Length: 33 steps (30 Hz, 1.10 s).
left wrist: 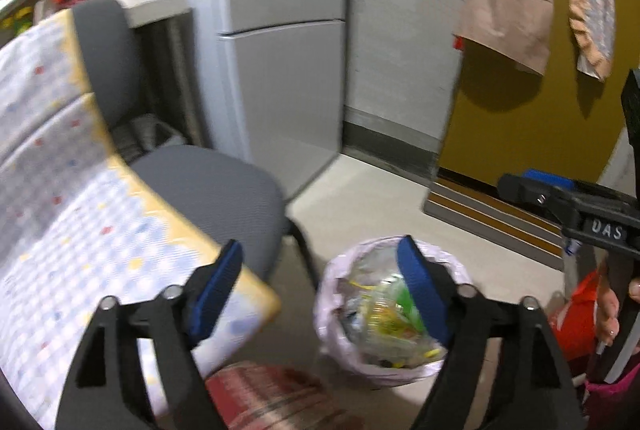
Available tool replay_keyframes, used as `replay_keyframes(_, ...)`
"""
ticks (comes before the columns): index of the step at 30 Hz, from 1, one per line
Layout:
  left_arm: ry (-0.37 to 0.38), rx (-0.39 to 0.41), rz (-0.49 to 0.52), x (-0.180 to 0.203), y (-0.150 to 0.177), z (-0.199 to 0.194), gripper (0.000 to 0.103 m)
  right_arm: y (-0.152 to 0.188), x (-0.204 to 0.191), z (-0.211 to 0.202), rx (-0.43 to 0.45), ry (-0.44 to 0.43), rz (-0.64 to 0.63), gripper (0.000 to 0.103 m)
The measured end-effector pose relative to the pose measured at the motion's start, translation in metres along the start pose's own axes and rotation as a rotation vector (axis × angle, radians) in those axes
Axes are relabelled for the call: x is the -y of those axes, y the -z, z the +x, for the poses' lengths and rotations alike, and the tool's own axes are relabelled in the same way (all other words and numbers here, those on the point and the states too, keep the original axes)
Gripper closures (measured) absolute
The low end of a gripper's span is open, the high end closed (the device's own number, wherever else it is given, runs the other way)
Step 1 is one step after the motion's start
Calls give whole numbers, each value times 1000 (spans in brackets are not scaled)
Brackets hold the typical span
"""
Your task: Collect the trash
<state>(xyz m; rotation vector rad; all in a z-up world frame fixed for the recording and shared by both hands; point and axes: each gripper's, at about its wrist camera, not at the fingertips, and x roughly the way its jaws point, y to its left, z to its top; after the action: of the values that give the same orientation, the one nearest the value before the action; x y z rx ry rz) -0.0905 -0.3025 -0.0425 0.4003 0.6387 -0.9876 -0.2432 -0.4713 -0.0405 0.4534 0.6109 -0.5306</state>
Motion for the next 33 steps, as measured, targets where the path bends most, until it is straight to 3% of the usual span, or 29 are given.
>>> replay_keyframes(3,-66,1,-43,-20,7,-19,7,2,-20,-2,-21,-16,-40,33)
replay_keyframes(7,-115,-24,-100,-44,15,-42,7,3,-51,-8,-39,-39,-109,19)
replay_keyframes(10,-163,-44,-149,-63,22,-60,7,3,-73,-17,-30,-61,-168,15)
replay_keyframes(23,-382,-95,-301,-121,51,-135,7,1,-137,-43,-48,-132,-294,12)
replay_keyframes(33,-438,-79,-354,-140,58,-162,7,2,-148,-50,-50,-140,-320,12)
